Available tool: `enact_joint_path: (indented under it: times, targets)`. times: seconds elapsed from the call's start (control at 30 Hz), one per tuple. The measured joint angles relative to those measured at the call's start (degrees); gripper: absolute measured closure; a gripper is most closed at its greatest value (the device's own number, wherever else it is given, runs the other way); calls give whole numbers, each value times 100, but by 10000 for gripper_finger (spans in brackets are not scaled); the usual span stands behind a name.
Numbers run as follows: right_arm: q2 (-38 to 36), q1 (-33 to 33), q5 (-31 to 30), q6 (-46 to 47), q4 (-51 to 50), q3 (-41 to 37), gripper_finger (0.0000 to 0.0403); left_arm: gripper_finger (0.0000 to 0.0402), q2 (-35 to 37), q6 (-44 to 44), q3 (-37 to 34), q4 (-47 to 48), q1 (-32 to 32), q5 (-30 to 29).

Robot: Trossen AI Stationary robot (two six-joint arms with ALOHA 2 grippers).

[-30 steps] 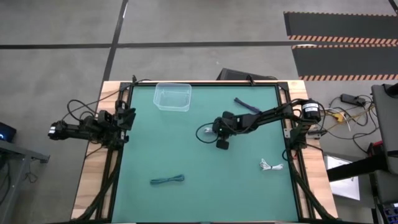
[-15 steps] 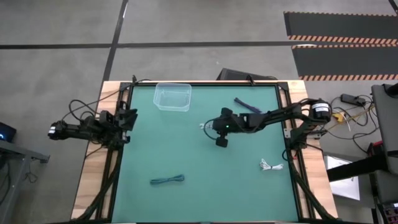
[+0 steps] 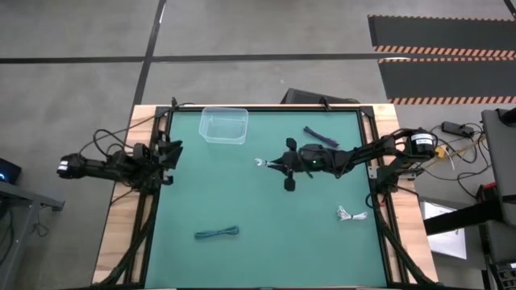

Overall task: Pick and place USB-C Cables
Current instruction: Put the light blue charger cable into the transparent bin

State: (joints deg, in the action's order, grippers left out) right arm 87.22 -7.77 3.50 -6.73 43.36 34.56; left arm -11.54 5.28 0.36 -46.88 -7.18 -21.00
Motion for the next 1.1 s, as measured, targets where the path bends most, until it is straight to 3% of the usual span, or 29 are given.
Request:
enact_joint_path:
  times: [0.47,0.8,1.1]
  targets:
    - [0,-478,575,-88,2097,-713,388,320,-1467,926,12,-2108,8,-85]
    - [0,-503,598,-236,2369,-650,388,320,-2366,1541,649,-2163,8,-100]
    - [0,-488,600,-236,2744,-650,388,320,-2918,1408,1071,-2169,8,-97]
